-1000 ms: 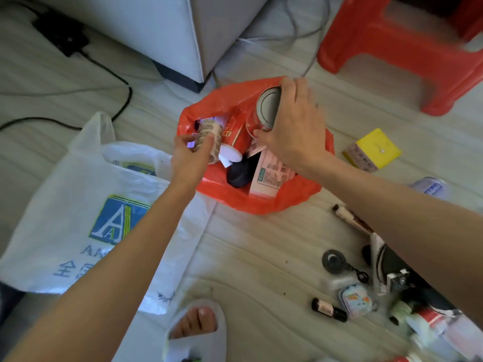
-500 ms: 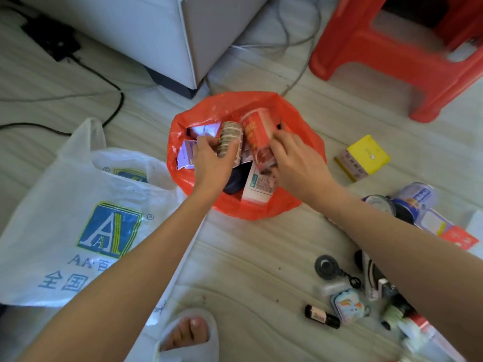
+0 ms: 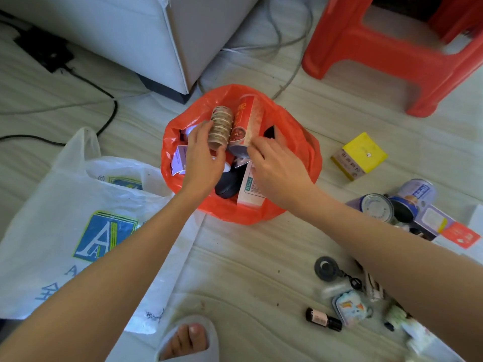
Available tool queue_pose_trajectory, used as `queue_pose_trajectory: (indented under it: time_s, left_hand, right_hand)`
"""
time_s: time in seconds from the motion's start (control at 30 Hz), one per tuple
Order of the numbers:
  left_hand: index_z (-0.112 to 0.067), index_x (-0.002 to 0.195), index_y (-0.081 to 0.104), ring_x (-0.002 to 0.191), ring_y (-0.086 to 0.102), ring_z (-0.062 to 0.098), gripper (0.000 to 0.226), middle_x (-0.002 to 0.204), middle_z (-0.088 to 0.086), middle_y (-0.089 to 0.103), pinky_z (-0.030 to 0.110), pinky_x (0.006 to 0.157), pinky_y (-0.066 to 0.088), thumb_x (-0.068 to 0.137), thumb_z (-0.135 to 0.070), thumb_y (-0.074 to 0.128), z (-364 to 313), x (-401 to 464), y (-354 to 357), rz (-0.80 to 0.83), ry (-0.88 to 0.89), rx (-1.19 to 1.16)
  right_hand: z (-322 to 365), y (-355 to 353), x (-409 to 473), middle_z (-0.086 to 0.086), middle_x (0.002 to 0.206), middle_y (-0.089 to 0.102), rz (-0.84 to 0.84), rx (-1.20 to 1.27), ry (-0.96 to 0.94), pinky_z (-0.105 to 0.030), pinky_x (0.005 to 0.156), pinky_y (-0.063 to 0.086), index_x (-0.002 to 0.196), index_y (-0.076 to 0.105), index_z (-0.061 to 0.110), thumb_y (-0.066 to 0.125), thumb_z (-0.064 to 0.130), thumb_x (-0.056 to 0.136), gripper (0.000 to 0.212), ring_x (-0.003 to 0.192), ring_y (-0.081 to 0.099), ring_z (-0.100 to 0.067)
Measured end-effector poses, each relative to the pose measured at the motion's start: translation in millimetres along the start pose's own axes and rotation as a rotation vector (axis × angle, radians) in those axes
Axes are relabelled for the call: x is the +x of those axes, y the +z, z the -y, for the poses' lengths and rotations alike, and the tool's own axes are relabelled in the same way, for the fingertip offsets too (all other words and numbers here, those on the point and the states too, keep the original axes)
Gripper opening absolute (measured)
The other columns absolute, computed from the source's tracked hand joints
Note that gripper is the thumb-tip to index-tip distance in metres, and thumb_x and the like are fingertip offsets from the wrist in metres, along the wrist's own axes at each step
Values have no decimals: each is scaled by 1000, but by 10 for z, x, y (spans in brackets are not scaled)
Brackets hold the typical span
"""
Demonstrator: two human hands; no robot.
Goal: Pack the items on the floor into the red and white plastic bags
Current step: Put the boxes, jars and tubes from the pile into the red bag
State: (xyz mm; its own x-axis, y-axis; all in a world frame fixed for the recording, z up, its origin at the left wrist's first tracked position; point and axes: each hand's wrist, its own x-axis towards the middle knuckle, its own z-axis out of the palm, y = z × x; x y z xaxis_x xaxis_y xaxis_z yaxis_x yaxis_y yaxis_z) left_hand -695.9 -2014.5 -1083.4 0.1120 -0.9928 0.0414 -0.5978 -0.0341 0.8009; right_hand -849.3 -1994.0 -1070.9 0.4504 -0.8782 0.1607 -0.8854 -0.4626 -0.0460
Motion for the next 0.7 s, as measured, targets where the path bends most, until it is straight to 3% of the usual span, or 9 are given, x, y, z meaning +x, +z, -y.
queue_pose_trajectory:
  time_s: [0.07, 0.13, 0.23, 0.37, 0.43, 0.57, 0.7]
  left_hand:
    - [-10, 129, 47, 118, 47, 24, 47, 130, 14, 48, 35, 96, 43, 84, -12, 58, 58, 75, -20, 1, -22, -11]
    - [-14, 125, 50, 109, 54, 26, 45, 123, 13, 53, 37, 92, 46, 81, -20, 59, 87, 158, -62, -22, -52, -19]
    - [-11, 127, 49, 110, 51, 30, 46, 125, 18, 49, 32, 95, 42, 82, -15, 57, 159, 232, -112, -54, -112, 65]
    - [-12, 146, 22, 136, 24, 37, 67, 151, 16, 20, 41, 112, 24, 86, -11, 52, 368, 234, -163, 183, -201, 369]
    - [-14, 147, 13, 140, 13, 39, 71, 154, 15, 10, 46, 115, 16, 87, -12, 51, 434, 219, -202, 245, -211, 473]
    - [-10, 143, 29, 137, 24, 40, 58, 151, 21, 19, 50, 110, 28, 88, -7, 46, 208, 164, -261, 199, -47, 387]
    - [-9, 141, 33, 139, 22, 35, 53, 150, 21, 24, 47, 112, 26, 90, -13, 48, -128, -74, -208, 243, 193, 385]
  right_hand:
    - [-46, -55, -184, -15, 109, 66, -33, -71, -87, -40, 98, 42, 99, 67, 3, 63, 10, 70, 29, 106, 62, -31]
    - [-110, -134, -312, -15, 117, 64, -83, -129, -116, -43, 107, 30, 103, 67, 5, 61, 13, 74, 31, 116, 58, -31]
    - [-215, -206, -349, -16, 122, 63, -95, -197, -48, -47, 107, 32, 106, 68, 7, 65, 16, 72, 35, 119, 56, -32]
    - [-259, -203, -302, -17, 124, 61, -42, -200, 45, -49, 101, 41, 108, 67, 6, 72, 19, 69, 41, 120, 55, -33]
    - [-241, -190, -310, -17, 123, 62, -15, -212, 41, -49, 100, 41, 107, 68, 7, 74, 24, 67, 44, 120, 55, -32]
    - [-212, -222, -396, -18, 127, 59, 2, -204, 24, -50, 102, 40, 108, 68, 8, 73, 24, 69, 43, 123, 53, -32]
    - [-236, -351, -536, -18, 133, 54, -26, -134, 70, -49, 104, 37, 118, 61, 9, 58, 24, 80, 41, 127, 49, -33]
